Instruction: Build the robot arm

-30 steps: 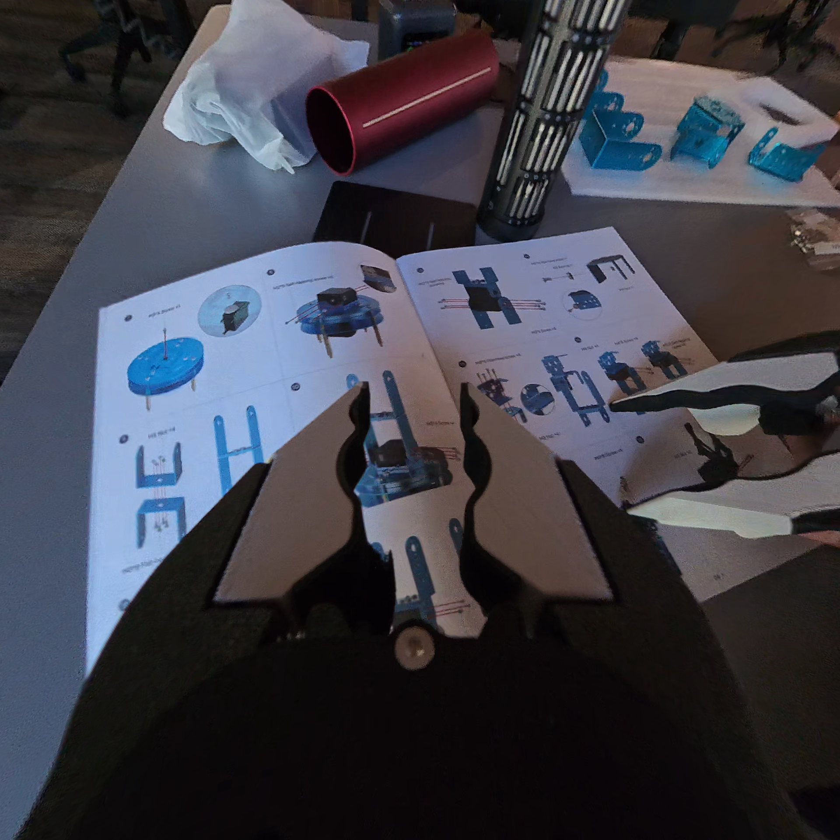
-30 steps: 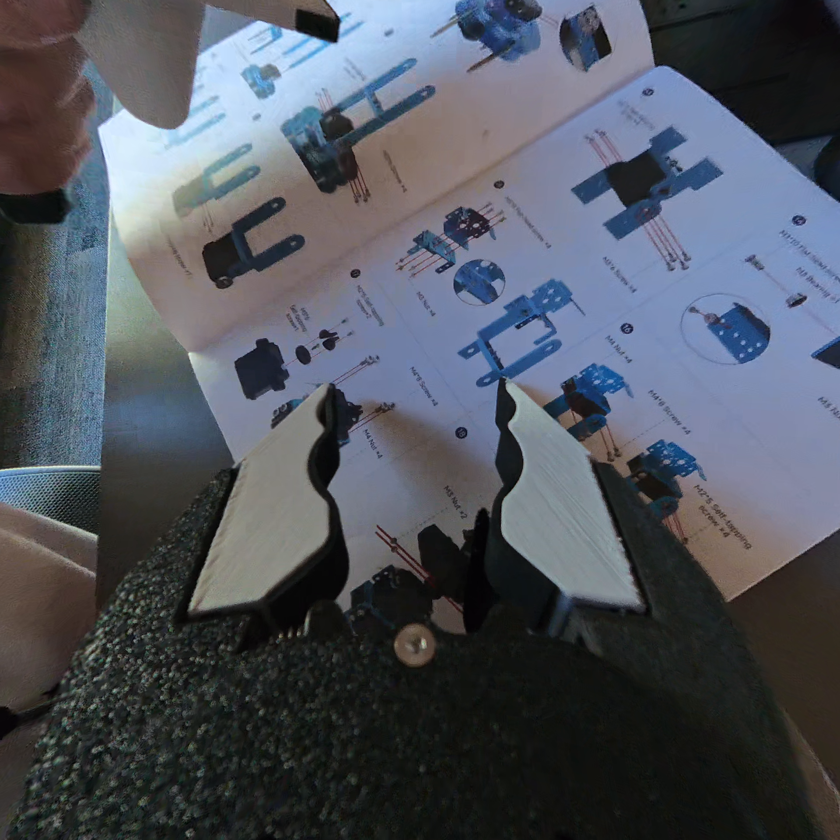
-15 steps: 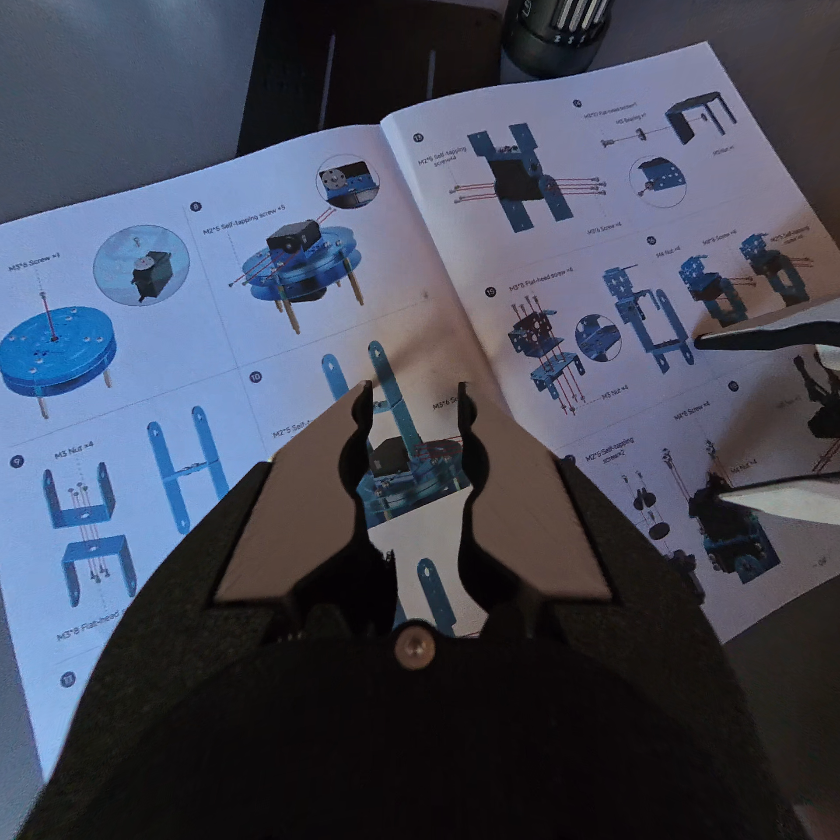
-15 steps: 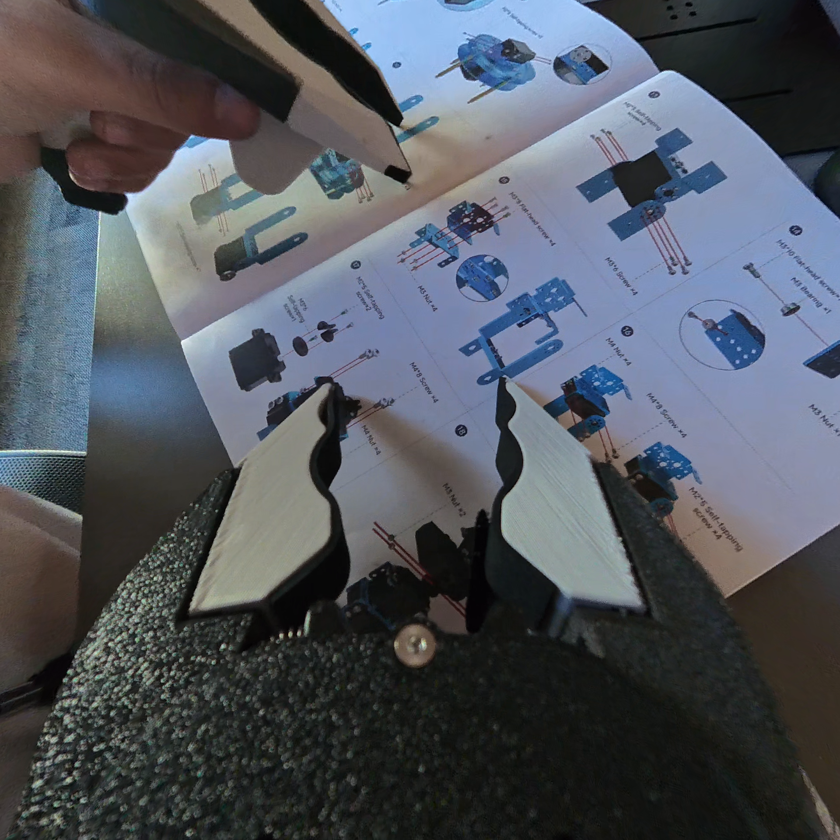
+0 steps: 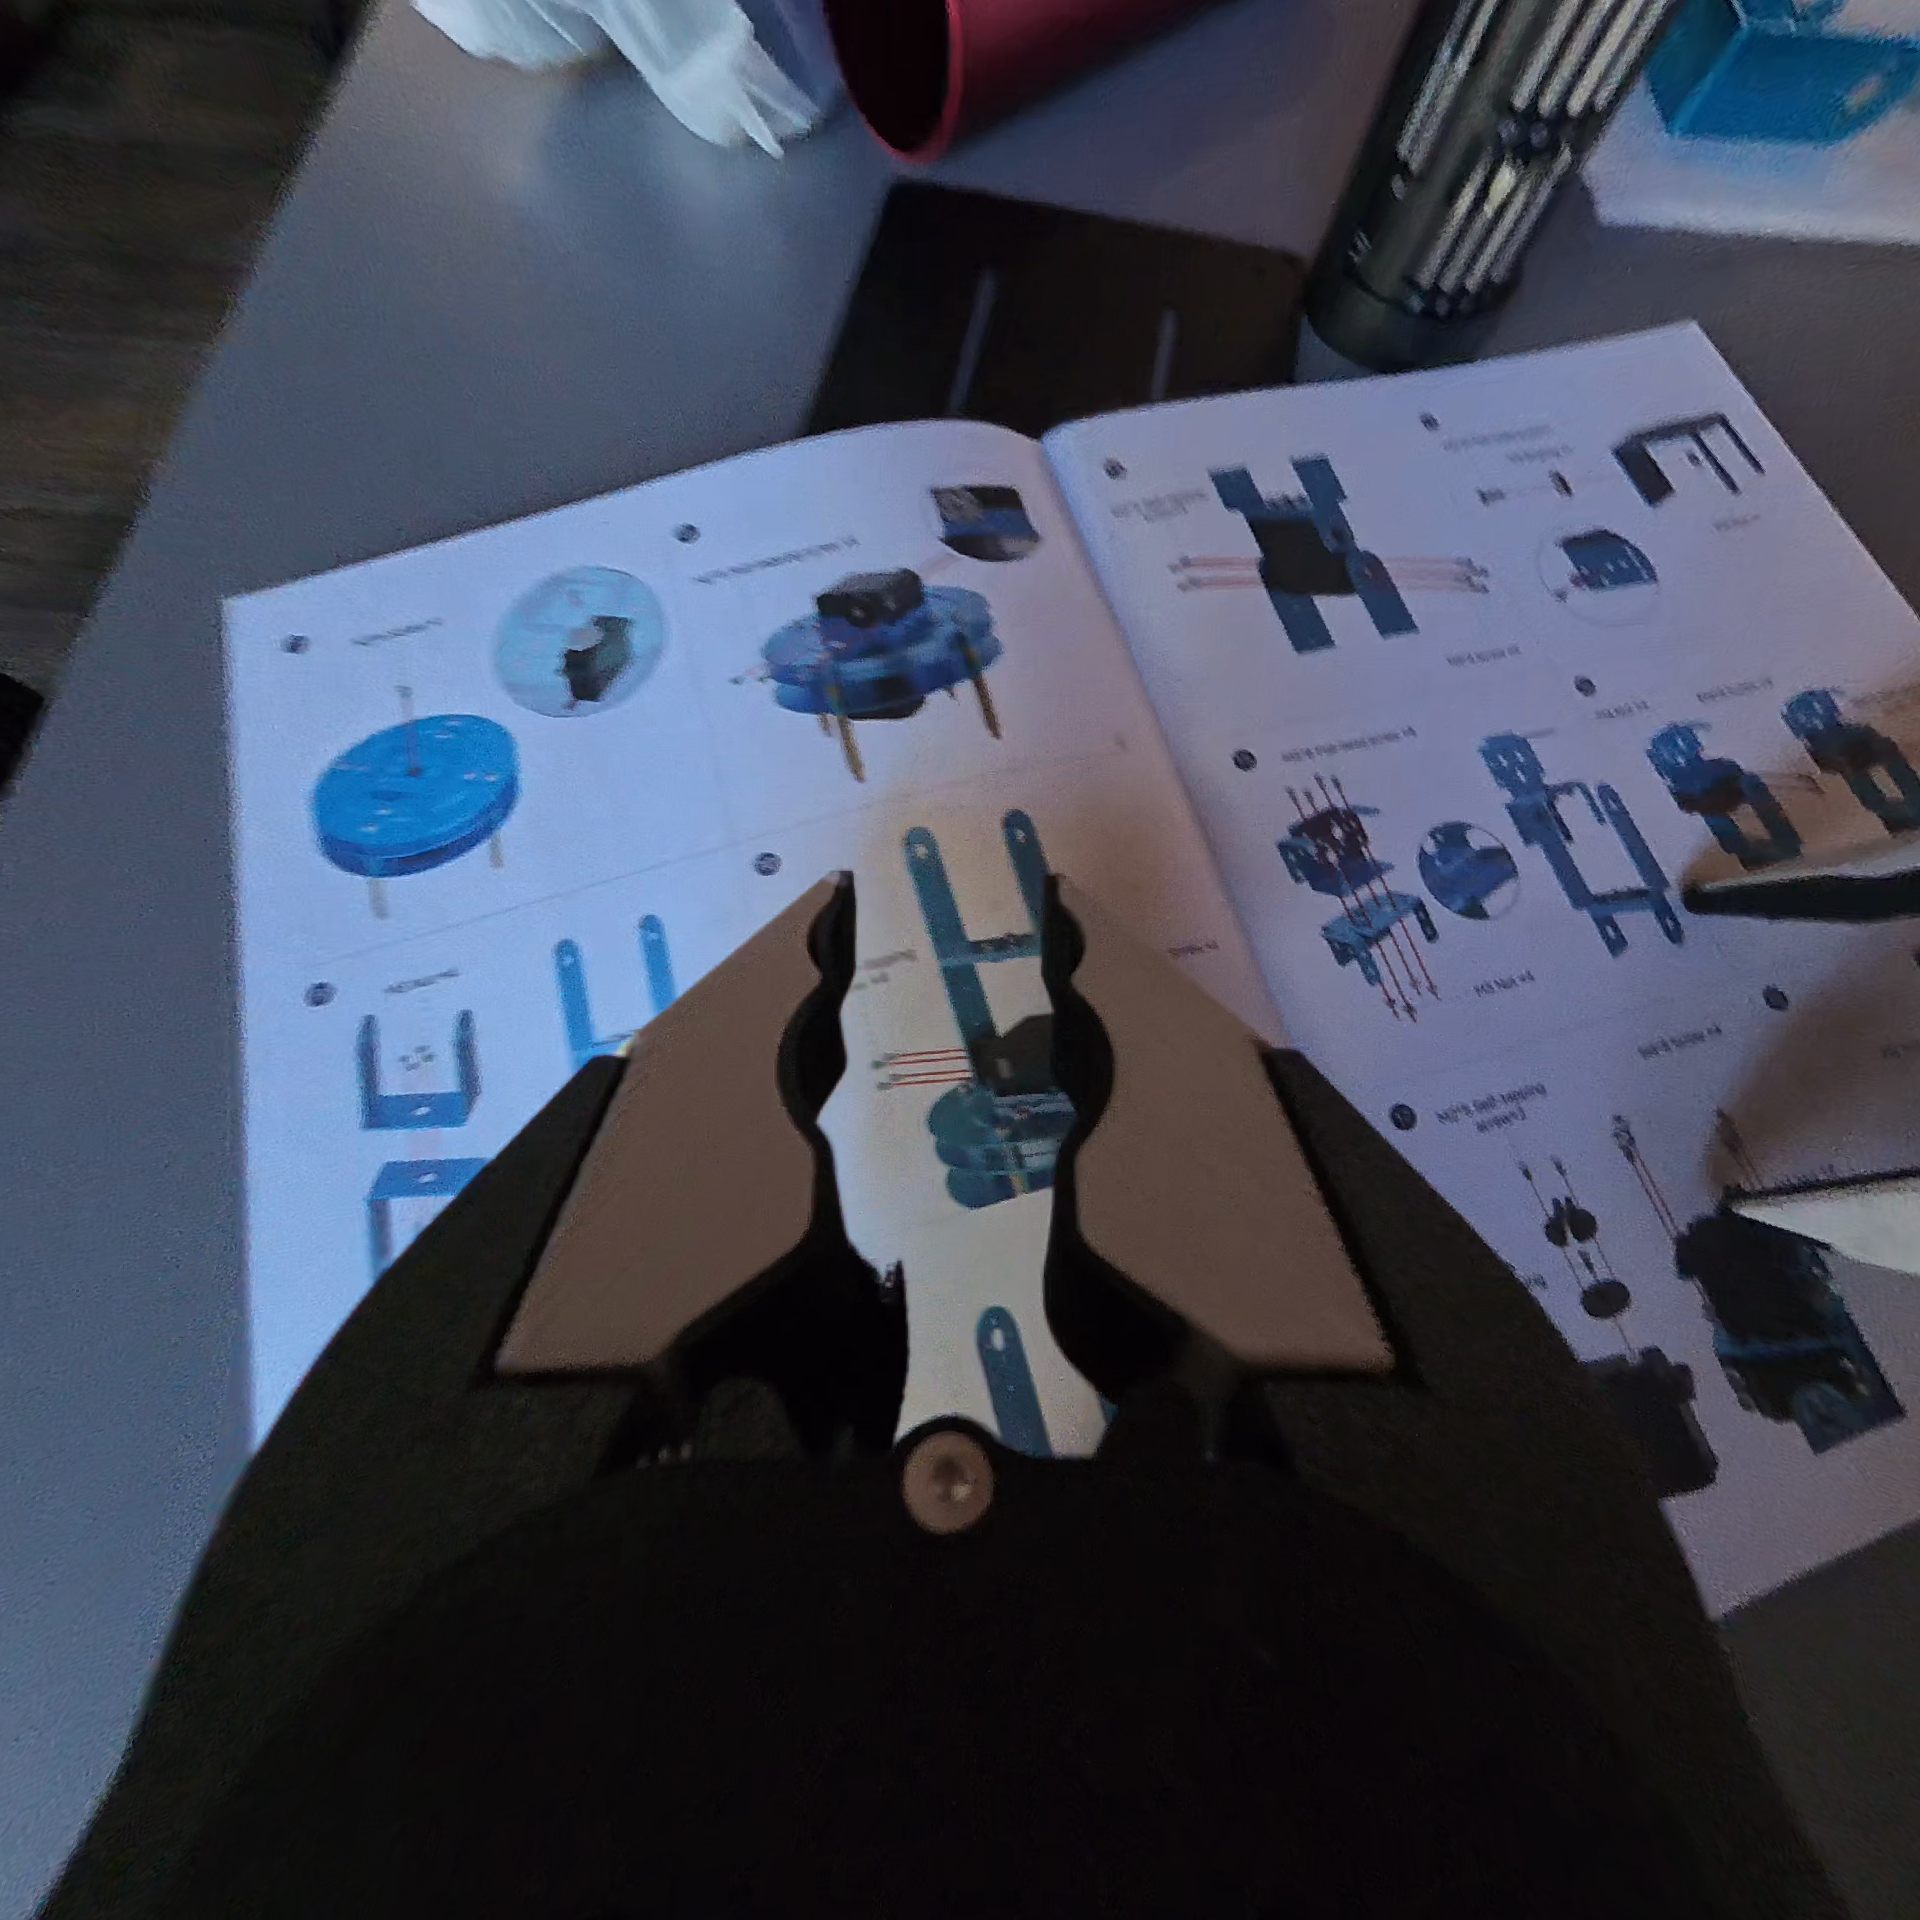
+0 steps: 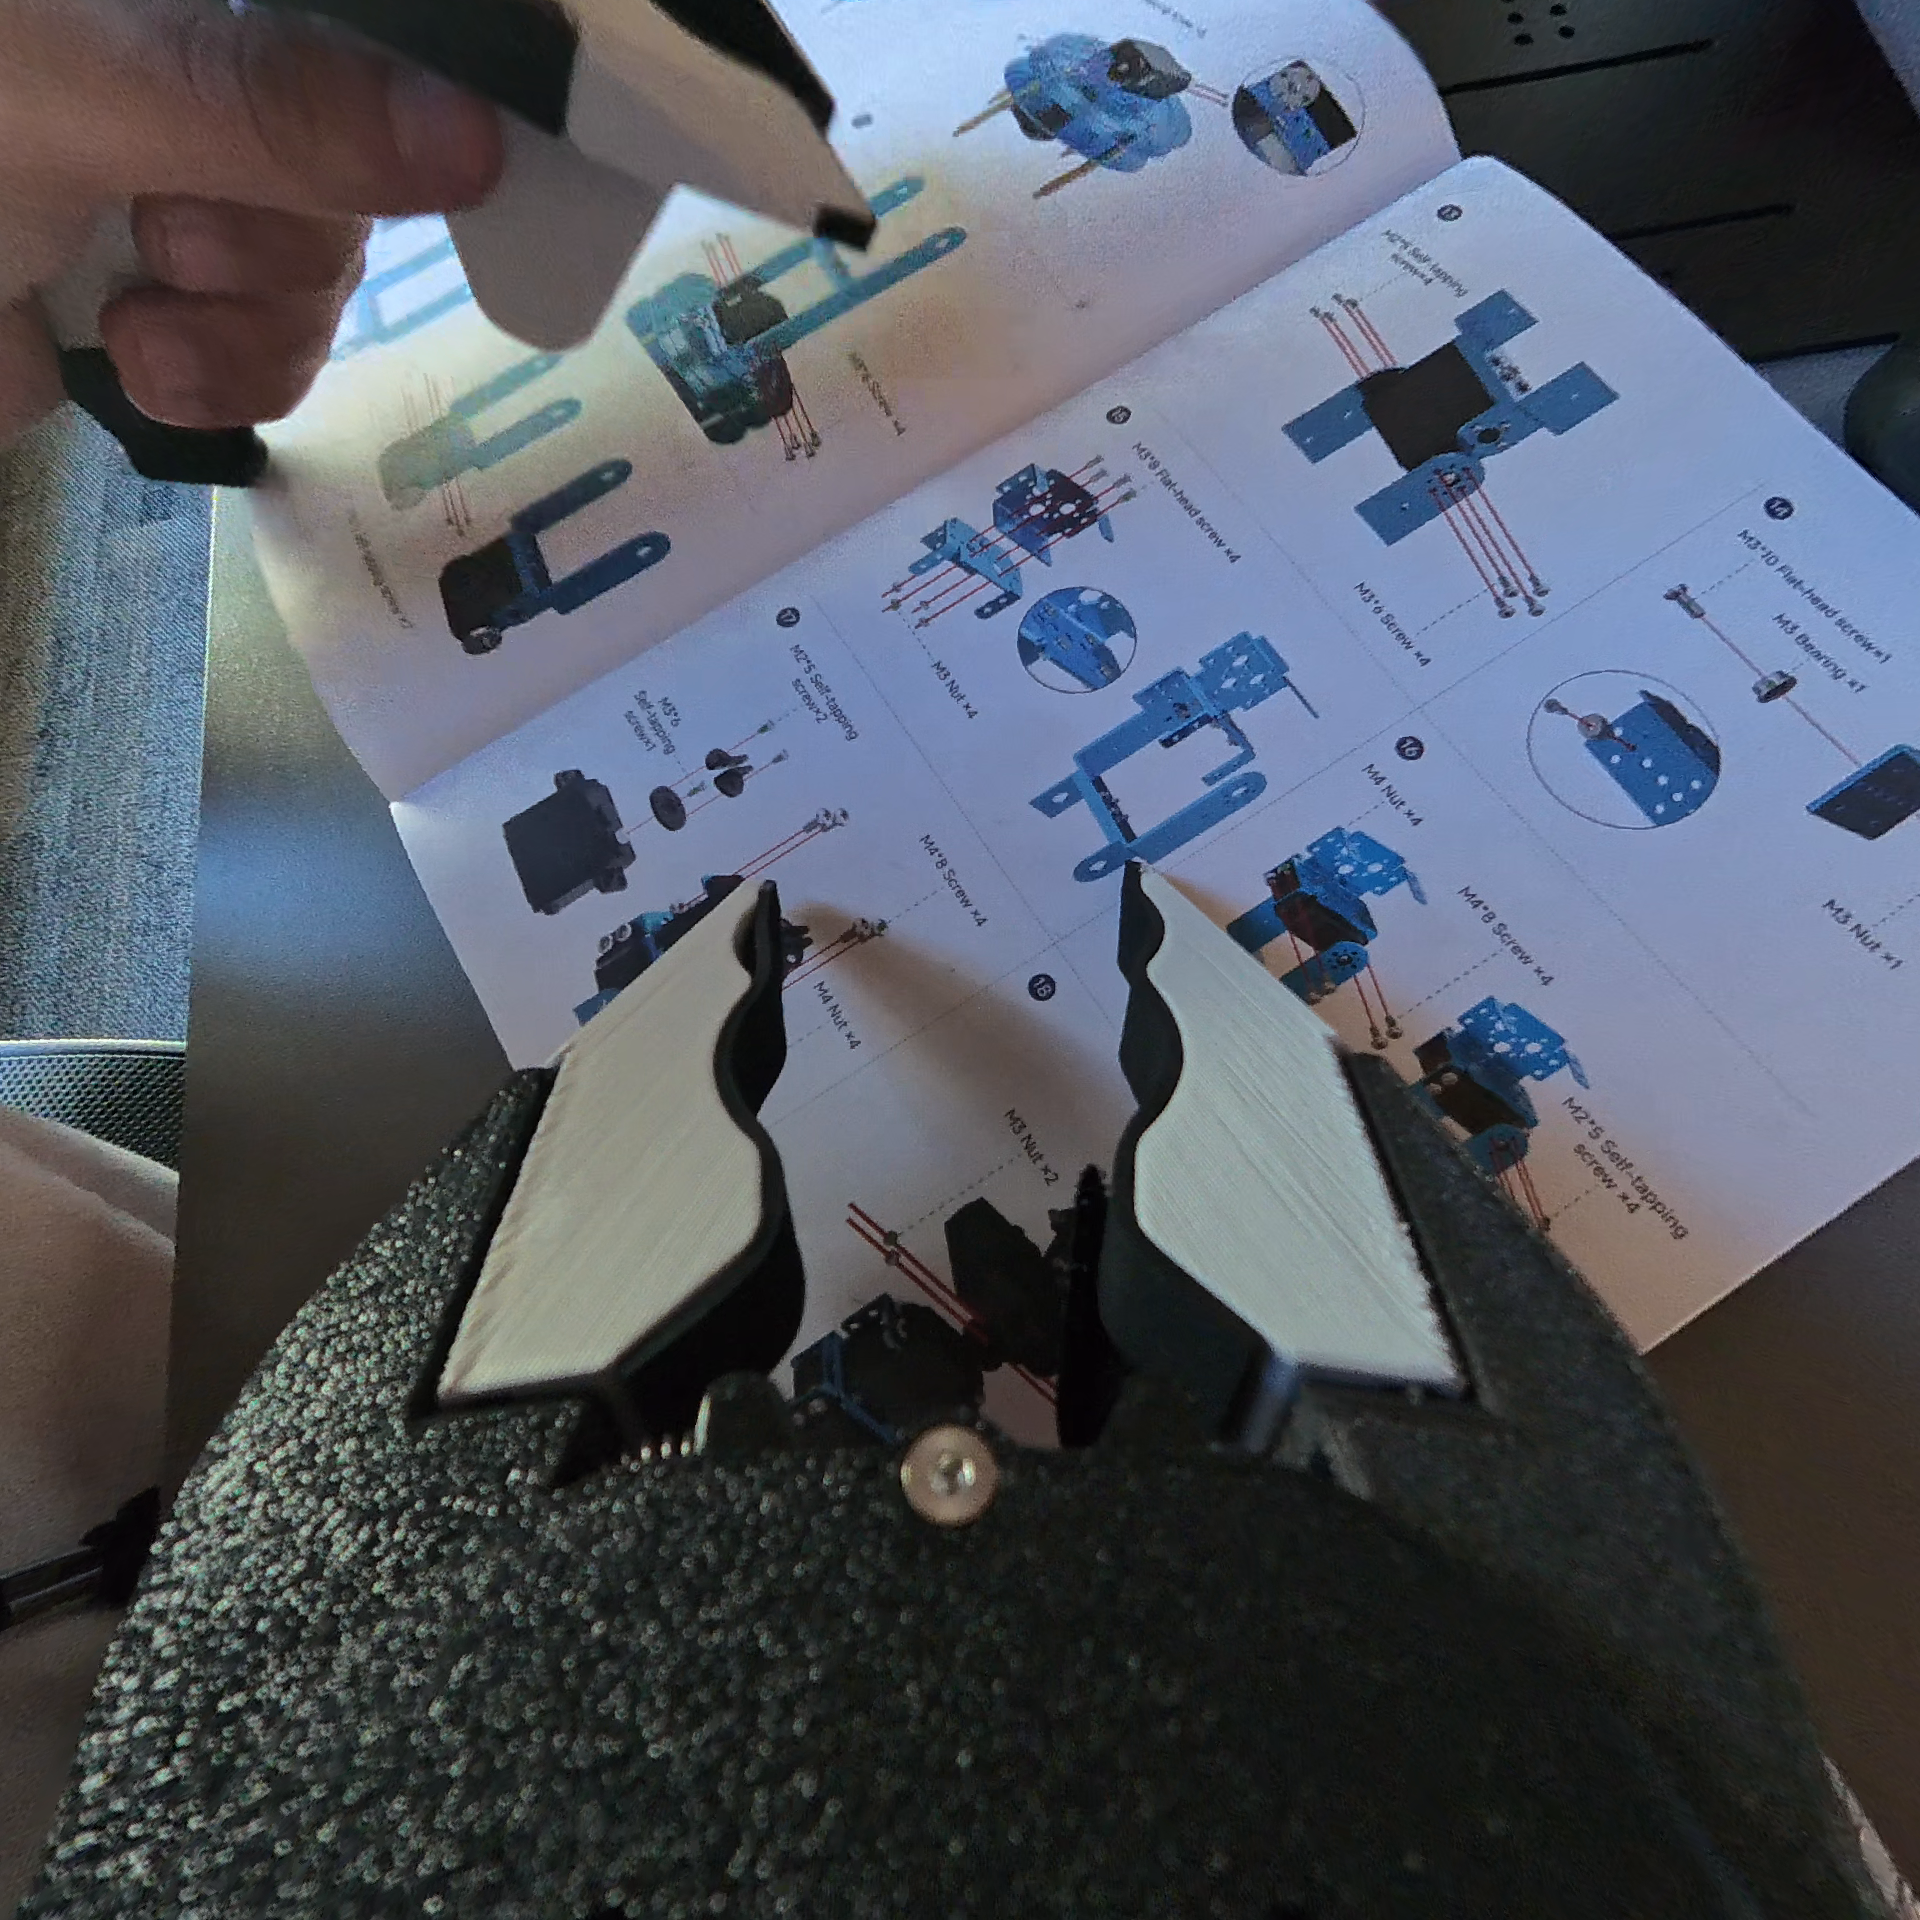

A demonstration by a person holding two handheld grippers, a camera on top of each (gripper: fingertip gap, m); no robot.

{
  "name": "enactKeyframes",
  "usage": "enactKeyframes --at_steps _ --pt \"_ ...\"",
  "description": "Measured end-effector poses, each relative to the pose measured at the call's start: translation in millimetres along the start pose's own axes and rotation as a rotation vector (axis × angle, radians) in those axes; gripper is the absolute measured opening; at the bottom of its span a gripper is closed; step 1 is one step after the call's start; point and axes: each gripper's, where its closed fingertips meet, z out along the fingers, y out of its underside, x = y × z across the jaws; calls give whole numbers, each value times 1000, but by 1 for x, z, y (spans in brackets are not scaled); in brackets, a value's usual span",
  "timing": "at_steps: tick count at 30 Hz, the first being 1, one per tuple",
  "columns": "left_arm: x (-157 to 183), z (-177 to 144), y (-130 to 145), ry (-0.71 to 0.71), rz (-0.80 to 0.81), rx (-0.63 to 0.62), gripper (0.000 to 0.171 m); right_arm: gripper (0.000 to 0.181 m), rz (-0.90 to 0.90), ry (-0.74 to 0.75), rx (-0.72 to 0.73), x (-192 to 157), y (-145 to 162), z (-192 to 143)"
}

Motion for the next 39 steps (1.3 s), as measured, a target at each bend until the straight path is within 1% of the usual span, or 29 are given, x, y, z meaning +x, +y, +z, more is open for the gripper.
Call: enactKeyframes --at_steps 1,4,10,22,25,27,28,29,31,33,35,36,37,38,39 --pt "-5 -3 -3 -22 -6 22 35 64 2 -2 1 0 0 0" --pt "-8 2 2 -4 -31 -13 43 64 2 -1 1 0 0 0" --pt "-11 10 15 -27 -3 -63 44 63 10 -4 4 1 0 0" --pt "-11 10 17 -31 15 -62 44 61 12 0 4 1 0 0" --pt "-11 10 17 -34 16 -61 44 63 8 -1 4 0 0 0" --pt "-11 10 17 -34 17 -61 44 64 41 -9 25 -1 -5 -4" --pt "-11 10 17 -34 18 -61 44 62 66 -29 78 -4 -15 -10" --pt "-11 10 17 -34 18 -62 44 60 87 -75 161 -12 -30 -21" --pt "-11 10 17 -35 18 -62 44 57 102 -172 348 -28 -64 -54" --pt "-11 9 17 -37 19 -63 44 55 63 -243 485 -44 -88 -90" --pt "-11 9 17 -40 19 -64 44 53 16 -279 582 -57 -97 -127" --pt "-11 9 17 -39 17 -64 44 49 -1 -302 635 -64 -98 -148" --pt "-12 9 17 -41 17 -66 45 47 7 -345 695 -70 -96 -171" --pt "-14 8 16 -53 24 -73 50 47 33 -387 740 -71 -92 -196" --pt "-17 4 12 -77 39 -80 53 46 69 -396 776 -65 -86 -220"
